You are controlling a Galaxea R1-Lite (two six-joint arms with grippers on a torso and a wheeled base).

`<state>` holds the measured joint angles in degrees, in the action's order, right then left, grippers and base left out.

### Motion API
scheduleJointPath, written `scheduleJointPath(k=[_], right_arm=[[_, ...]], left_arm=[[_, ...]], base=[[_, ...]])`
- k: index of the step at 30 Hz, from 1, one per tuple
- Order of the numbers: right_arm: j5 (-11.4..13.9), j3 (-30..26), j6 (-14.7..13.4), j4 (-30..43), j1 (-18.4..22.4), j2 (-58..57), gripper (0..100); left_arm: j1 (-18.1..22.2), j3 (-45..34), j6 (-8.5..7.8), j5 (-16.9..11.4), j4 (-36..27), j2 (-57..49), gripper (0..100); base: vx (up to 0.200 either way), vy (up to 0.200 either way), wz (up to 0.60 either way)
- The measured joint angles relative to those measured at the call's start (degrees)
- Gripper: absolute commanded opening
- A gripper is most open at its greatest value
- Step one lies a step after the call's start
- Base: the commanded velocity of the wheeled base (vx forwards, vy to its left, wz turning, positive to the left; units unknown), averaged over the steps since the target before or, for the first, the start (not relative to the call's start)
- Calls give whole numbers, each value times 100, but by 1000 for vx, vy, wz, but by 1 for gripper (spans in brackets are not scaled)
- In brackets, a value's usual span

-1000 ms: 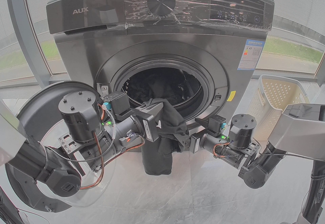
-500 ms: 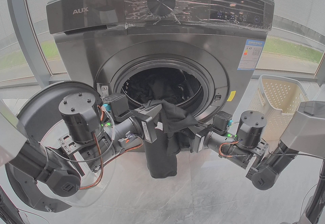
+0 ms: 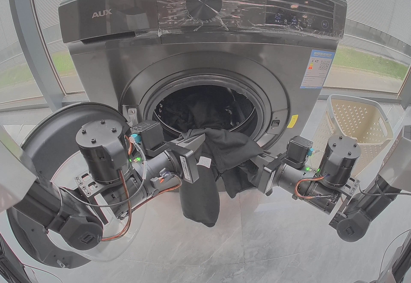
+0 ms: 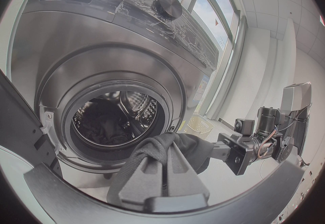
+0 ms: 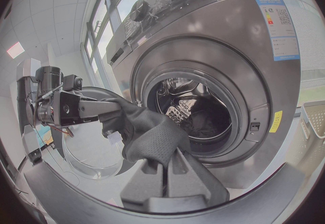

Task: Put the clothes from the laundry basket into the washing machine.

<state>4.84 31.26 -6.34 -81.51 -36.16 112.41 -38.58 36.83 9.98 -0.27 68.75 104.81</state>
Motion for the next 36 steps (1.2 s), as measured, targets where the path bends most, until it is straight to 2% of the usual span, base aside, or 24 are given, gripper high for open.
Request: scheduleJointPath(k=[9,10,13,16,19,28,36], right_arm=[[51,-34,-33,-68,61,-102,0],[51,-39,-30,-71,61,-105,0],[46,-50,-33,-71,59,-116,0],[44,-61,-33,-68,61,-133,0],[41,-74,-33,-66,74,-166,0],[30,-96,-44,-63,166,-229,0],[30,-98,-44,-63,260,-235,0]], left_arm=[[52,-76,-11,0,5,-2,0],[52,-87,-11,0,7,-5,100],[50,-102,6,-11,7,-5,100],[46,-95,118,-35,7,0,100],[50,-98,154,-22,9,4,100],[121,-246,148,-6,7,34,100],[116,-513,79,-22,5,34,100]], base=[[0,0,0],[0,0,0],[0,0,0],[0,0,0],[0,0,0],[0,0,0],[0,0,0]])
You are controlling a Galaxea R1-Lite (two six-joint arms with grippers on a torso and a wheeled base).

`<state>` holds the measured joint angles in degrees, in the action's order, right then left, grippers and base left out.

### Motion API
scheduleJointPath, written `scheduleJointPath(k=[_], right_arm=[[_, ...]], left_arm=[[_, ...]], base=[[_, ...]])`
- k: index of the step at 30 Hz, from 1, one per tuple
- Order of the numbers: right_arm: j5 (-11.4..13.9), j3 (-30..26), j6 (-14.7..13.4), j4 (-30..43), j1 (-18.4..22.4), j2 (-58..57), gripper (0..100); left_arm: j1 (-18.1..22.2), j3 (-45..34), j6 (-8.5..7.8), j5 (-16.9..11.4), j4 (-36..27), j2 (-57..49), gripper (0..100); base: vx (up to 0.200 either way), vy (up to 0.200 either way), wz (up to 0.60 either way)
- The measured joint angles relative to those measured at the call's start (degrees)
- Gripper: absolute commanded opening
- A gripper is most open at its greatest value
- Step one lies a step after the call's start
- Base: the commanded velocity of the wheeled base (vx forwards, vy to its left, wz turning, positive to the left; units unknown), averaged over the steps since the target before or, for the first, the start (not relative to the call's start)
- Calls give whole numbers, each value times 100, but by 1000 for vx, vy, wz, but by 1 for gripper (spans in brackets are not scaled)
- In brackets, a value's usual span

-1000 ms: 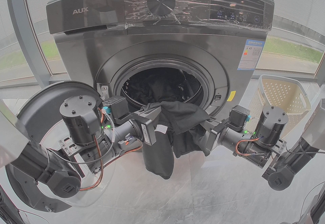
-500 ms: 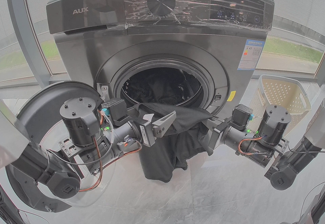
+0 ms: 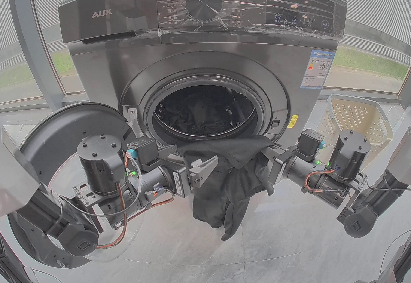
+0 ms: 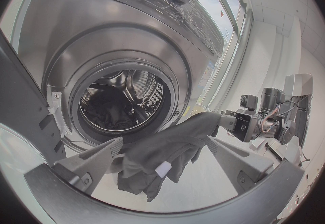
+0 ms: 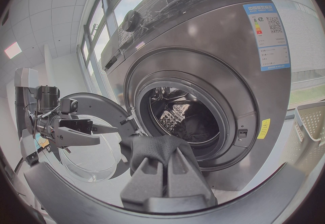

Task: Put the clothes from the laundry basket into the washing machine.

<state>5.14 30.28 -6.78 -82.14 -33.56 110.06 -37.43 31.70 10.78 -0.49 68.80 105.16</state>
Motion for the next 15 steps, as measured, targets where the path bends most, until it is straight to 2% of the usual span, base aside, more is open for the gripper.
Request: scheduleJointPath(k=[15], right_arm=[[-11,12,-33,-9,-45,-2,0]], left_arm=[[-52,-301,-9,-29,121,2,100]], base=[[0,0,0]])
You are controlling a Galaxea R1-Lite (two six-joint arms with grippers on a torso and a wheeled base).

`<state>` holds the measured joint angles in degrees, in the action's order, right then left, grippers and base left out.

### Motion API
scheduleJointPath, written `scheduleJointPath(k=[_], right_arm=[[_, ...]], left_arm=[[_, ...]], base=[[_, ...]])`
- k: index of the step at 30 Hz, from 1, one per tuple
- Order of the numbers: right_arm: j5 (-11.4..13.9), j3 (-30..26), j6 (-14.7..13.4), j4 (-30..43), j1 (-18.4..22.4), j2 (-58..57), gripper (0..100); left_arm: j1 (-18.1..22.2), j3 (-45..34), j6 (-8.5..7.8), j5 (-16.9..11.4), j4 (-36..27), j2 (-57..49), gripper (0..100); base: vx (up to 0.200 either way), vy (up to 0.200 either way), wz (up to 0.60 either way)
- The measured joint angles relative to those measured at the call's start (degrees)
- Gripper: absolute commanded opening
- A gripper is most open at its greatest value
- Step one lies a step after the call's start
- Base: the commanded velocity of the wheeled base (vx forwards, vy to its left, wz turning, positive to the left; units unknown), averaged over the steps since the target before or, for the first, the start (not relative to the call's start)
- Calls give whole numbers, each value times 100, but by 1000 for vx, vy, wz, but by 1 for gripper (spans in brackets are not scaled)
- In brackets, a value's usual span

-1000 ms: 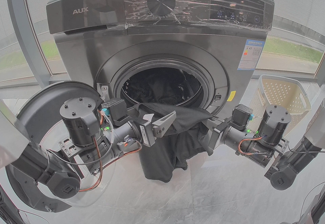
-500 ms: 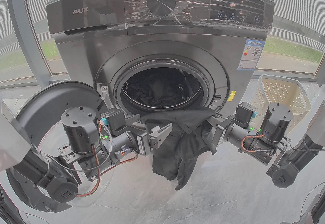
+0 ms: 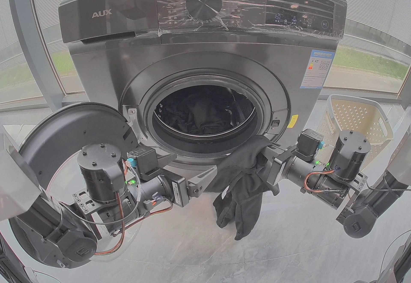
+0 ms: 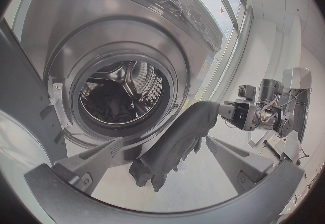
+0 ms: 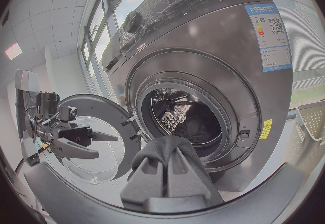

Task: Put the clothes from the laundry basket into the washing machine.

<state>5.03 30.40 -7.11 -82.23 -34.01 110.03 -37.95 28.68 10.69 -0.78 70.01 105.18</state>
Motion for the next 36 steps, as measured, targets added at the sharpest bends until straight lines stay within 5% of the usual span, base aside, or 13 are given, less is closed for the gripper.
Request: scheduleJointPath(k=[6,20,36], right_arm=[[13,44,0,-43,-5,-24,0],[22,73,-2,-62,-44,-149,0],[21,16,0,-33,-184,-350,0]], left_arm=[[0,-135,0,5,104,102,100],[-6,-451,-27,34,1503,997,100],[146,-315,-478,-111,1894,1915,100]], base=[[0,0,0],[0,0,0],[0,0,0]])
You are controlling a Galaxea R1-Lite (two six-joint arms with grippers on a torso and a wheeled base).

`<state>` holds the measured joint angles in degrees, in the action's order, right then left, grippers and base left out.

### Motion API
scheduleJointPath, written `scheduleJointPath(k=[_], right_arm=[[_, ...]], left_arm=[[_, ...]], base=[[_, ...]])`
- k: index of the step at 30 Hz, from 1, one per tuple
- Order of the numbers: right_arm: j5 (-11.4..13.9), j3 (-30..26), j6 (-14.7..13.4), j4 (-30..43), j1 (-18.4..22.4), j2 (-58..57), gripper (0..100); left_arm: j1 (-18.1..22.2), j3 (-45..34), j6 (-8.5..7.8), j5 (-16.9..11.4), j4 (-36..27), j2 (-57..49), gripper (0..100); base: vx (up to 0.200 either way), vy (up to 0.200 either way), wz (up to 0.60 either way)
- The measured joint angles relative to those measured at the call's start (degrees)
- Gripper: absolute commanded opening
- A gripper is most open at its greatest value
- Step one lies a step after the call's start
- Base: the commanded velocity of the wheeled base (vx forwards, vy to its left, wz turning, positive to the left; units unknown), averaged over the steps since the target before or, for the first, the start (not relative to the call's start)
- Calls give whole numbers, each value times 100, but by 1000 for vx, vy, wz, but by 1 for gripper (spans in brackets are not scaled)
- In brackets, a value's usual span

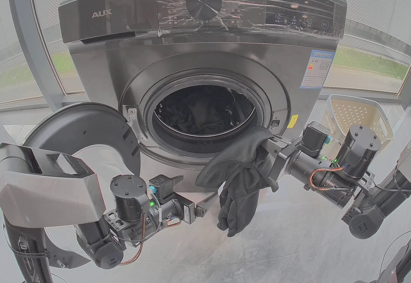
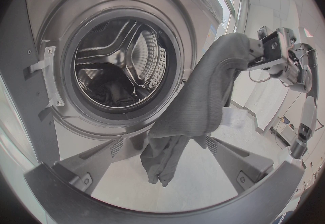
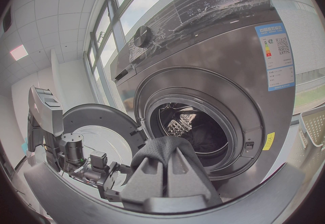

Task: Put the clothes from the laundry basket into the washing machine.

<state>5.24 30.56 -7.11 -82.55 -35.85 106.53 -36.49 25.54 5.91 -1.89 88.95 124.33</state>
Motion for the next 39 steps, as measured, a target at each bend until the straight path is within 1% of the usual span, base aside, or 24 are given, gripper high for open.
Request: scheduleJointPath(k=[3,7,15,18,19,26,34,39], right_arm=[[-5,-9,0,12,-44,-37,0],[-18,-17,-2,17,-135,-74,0],[-35,-28,0,28,-251,-100,0],[-38,-44,0,33,-267,-100,0],[-43,-50,0,30,-267,-100,0],[-40,-122,0,11,-265,-107,0],[-5,-157,0,-16,-193,-100,0],[6,-140,0,-18,-163,-88,0]], left_arm=[[90,87,-52,-22,0,105,100],[206,373,-79,-32,0,257,100],[293,863,-80,-108,-9,507,100],[304,1012,-88,-210,2,568,100],[302,1045,-88,-243,2,577,0],[295,1267,-165,-361,5,566,0],[262,1263,-157,-366,0,312,0],[229,1090,-143,-368,-6,-151,0]], base=[[0,0,0],[0,0,0],[0,0,0],[0,0,0],[0,0,0],[0,0,0],[0,0,0],[0,0,0]])
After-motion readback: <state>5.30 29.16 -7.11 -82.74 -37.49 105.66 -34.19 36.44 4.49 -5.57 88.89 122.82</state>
